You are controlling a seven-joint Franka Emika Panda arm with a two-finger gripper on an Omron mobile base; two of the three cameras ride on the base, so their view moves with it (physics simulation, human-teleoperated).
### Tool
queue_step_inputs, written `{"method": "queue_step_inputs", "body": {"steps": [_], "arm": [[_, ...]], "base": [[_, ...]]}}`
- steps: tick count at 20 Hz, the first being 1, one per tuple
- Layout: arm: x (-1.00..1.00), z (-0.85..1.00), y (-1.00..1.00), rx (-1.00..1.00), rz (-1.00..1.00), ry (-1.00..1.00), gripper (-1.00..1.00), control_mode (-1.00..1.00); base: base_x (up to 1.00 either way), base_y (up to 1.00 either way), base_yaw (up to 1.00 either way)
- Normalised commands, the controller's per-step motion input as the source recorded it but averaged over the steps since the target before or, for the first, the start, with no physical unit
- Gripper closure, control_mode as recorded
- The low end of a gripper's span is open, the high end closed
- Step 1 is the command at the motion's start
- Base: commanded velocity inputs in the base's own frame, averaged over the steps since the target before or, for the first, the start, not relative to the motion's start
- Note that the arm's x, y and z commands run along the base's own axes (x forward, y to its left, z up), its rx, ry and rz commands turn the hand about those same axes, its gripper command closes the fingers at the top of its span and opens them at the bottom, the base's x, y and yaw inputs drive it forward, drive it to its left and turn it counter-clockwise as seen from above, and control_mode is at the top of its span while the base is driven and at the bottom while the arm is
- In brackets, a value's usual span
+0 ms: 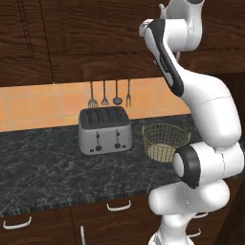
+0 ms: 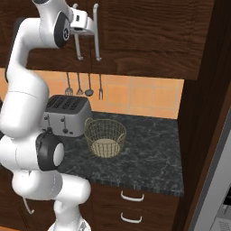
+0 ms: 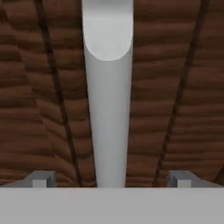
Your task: Open the cabinet, pick up the bread from the cabinet and place it in the basket. Then move the basket to the dining counter.
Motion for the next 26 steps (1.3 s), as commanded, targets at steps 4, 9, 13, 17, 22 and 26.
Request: {"method": "queue_step_inputs", "body": {"steps": [4, 9, 13, 17, 22, 26], "arm": [[0.23, -0.44, 0.0, 0.0, 0.0, -0.31, -1.0, -1.0], [0.33, -0.15, 0.0, 0.0, 0.0, -0.13, -1.0, -1.0], [0.28, 0.0, 0.0, 0.0, 0.0, 0.0, 1.0, -1.0], [0.11, 0.0, 0.0, 0.0, 0.0, -0.02, 1.0, -1.0], [-0.2, 0.0, 0.07, 0.0, -0.02, 0.0, 1.0, -1.0], [-0.73, 0.0, 0.31, 0.0, -0.08, 0.0, 1.0, -1.0]], "base": [[0.0, 0.0, 0.0], [0.0, 0.0, 0.0], [0.0, 0.0, 0.0], [0.0, 0.0, 0.0], [0.0, 0.0, 0.0], [0.0, 0.0, 0.0]]}}
